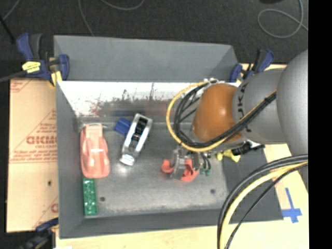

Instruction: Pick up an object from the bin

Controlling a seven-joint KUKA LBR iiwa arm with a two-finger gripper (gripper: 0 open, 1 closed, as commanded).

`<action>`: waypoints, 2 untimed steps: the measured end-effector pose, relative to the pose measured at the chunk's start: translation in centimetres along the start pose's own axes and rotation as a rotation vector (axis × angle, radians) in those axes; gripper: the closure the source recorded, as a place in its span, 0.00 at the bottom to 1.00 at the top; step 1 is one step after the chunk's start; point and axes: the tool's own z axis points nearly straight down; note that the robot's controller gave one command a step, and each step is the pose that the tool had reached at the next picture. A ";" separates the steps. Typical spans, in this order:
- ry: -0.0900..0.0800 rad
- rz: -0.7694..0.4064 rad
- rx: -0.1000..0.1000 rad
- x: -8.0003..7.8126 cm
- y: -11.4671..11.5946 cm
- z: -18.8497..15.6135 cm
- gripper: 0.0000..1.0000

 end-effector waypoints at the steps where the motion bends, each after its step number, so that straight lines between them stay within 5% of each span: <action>1: 0.000 0.000 0.000 0.0 0.0 0.0 1.00; 2: 0.003 0.000 0.000 0.1 0.0 -0.4 1.00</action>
Offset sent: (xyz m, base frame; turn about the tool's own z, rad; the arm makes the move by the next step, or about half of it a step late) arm 0.0000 0.0002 0.0425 0.0000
